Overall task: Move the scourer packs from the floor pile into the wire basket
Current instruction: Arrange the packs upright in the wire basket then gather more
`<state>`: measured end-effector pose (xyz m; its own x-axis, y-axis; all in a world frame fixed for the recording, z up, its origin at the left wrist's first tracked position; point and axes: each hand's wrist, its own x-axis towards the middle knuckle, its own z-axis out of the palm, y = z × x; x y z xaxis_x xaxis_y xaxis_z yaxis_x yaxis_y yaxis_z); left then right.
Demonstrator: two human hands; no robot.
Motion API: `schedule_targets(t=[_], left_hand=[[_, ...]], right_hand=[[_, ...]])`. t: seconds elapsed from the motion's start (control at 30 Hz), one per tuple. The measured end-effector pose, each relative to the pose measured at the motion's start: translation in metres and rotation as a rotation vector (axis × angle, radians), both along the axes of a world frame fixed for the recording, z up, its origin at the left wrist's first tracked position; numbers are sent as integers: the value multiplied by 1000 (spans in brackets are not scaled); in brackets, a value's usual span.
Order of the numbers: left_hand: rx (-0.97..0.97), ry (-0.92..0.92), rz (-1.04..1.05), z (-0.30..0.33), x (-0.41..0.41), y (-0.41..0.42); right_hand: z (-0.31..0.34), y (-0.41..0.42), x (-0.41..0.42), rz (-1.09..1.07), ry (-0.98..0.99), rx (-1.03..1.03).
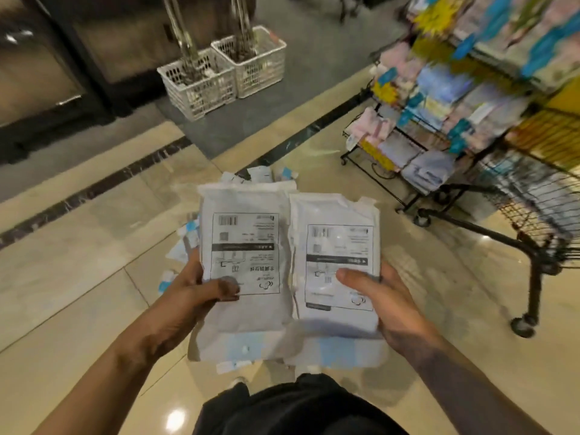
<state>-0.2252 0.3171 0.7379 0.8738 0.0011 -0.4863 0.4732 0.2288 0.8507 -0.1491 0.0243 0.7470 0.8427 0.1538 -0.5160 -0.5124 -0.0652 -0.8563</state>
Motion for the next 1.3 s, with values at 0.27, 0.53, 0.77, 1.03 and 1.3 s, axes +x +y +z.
schedule_targets(t=[0.27, 0.53, 0.77, 1.03, 1.3], left_hand=[[-3, 18, -92, -19, -13, -21], [-8, 70, -309, -14, 14, -88], [12, 89, -463, 4, 39, -195], [20, 112, -522, 4, 69, -371], [40, 146, -532, 9, 113, -515]], right_hand=[[-1, -15, -98, -388, 82, 20], [8, -76, -163, -655, 46, 26], [7, -158, -177, -857, 39, 102], [-5, -312, -158, -936, 75, 71], [3, -454, -114, -944, 70, 43]])
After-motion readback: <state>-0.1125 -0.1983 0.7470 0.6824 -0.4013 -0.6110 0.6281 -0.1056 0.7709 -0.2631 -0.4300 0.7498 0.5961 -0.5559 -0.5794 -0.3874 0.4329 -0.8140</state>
